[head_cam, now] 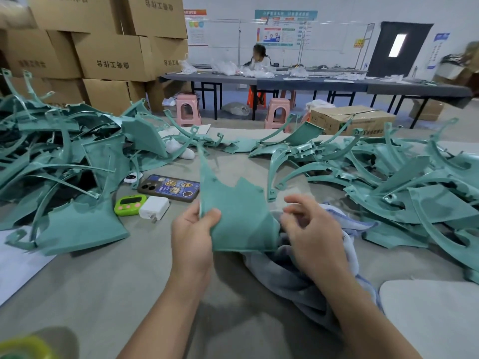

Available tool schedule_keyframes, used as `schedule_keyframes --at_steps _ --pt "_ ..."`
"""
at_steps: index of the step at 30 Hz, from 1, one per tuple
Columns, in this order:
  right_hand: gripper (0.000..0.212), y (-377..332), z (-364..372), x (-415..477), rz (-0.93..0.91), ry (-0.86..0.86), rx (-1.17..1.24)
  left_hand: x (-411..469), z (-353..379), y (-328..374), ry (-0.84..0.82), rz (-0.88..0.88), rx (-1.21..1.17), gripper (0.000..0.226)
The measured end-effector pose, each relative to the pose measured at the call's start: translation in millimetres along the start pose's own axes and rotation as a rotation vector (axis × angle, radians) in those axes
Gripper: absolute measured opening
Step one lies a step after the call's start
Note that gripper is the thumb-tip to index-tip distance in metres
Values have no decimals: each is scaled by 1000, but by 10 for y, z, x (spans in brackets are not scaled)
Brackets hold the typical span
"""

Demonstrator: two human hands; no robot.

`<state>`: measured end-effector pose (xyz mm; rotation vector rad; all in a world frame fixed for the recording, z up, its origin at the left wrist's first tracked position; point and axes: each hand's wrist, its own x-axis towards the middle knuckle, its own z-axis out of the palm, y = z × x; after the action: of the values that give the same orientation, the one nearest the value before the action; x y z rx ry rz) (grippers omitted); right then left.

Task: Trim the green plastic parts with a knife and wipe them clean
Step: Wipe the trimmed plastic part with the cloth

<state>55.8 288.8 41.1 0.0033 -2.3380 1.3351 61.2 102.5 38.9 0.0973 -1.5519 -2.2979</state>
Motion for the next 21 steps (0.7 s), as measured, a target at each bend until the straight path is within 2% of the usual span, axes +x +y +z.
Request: schedule_keyframes --at_steps 2,4,6,8,10,12,14,16,17,19,21 --pt "28 -42 -67 -59 -212 -210 -289 71 -61 39 114 109 -64 37" --pt "29 -56 -22 -121 -325 -410 -494 130 -129 42 200 205 -67 39" --pt "20 -81 29 -128 -359 -443 -575 139 -153 21 205 284 74 40" --pt "17 -57 11 -71 -248 -286 -401 119 -152 -61 152 326 232 39" --pt "11 -62 -85 -39 -151 21 -118 63 -118 -125 31 317 306 38" --pt "9 -144 -118 -93 -157 193 69 -8 -48 -164 -72 298 346 32" --pt "11 -268 0 -166 -211 173 72 -112 60 -146 -72 318 372 24" --pt "7 -357 187 -245 -306 87 -28 -222 159 -145 -43 312 351 32" --pt "5 -393 268 -276 -330 39 -49 -252 189 -144 -42 290 311 35" --pt "16 -439 359 -304 -376 -87 -44 -233 160 -153 -9 228 242 37" --pt "18 -402 368 -325 -442 -240 -54 -153 100 -181 3 163 207 28"
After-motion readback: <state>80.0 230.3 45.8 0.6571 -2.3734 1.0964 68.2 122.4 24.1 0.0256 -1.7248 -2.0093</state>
